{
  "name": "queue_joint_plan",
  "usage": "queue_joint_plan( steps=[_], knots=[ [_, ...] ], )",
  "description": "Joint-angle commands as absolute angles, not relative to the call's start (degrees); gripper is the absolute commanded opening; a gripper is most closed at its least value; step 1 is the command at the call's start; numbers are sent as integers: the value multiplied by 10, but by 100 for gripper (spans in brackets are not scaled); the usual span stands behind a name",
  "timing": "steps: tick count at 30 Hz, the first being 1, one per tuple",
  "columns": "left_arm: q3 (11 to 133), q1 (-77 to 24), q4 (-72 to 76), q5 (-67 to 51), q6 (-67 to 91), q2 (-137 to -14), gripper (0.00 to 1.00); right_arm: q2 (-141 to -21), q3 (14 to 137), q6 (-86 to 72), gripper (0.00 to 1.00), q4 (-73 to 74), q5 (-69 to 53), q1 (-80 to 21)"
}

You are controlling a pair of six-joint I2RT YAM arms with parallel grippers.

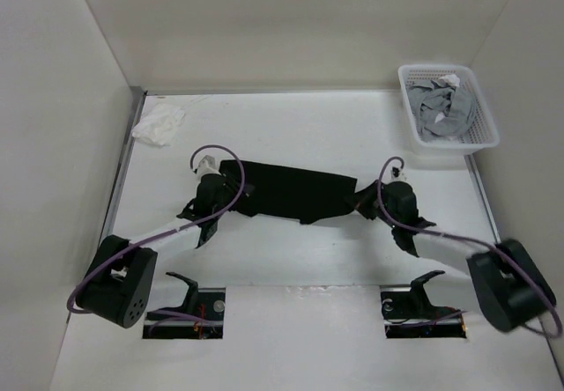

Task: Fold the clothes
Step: Fold the tank top

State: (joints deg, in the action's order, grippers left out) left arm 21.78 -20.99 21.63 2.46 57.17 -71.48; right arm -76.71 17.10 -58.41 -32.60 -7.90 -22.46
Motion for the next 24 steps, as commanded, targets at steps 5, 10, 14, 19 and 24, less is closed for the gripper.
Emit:
queue_joint_plan(
  steps=[5,10,14,19,24],
  knots=[
    [243,-260,247,54,558,-709,26,-431,229,-477,3,46,89,-251],
    [249,-268,247,52,558,-708,26,-435,357,-400,3,137,105,-292],
    [231,-259,244,50,561,-673,26,-556,464,-353,4,136,128,-380],
    [198,-226,234,38,561,-617,27,-748,605,-299,4,146,131,-456],
    [175,-179,214,9,558,-570,28,-936,736,-281,5,173,107,-482]
  ],
)
